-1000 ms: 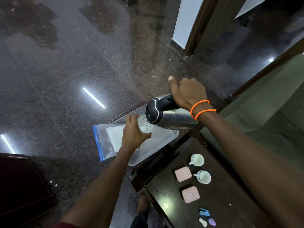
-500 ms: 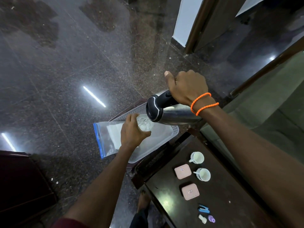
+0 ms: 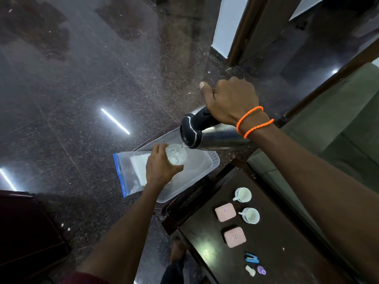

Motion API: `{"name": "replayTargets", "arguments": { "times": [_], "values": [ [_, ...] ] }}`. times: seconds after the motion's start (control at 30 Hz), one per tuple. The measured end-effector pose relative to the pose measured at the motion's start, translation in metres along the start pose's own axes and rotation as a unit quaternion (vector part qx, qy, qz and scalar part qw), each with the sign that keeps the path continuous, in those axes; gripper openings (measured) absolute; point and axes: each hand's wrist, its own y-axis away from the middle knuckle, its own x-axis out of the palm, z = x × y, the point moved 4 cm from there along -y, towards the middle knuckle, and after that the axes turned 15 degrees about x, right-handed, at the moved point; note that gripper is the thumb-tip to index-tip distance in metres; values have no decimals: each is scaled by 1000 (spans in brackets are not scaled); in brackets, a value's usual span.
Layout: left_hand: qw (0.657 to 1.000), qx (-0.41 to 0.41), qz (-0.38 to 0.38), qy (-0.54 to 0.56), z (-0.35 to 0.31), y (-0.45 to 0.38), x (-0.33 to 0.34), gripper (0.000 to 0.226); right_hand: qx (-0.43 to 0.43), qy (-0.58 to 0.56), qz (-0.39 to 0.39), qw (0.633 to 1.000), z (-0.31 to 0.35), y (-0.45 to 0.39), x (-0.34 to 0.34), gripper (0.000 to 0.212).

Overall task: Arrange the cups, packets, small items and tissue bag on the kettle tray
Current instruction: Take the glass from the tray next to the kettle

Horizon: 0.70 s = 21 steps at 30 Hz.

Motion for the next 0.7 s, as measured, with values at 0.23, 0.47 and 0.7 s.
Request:
{"name": "replayTargets", "arguments": {
  "times": [0.23,0.47,0.7],
  "values": [
    [1000,-7,1,-4,4,3,-1,90,-21,22,1,1000,3,2,-2,60],
    [1000,-8,5,-15,8,6,-2,91,-36,-1,-23,999,10,5,-5,50],
    [1000,-8,7,-18,13,10,-2,90,-45,5,-17,999,15,6,-5,48]
  ]
}}
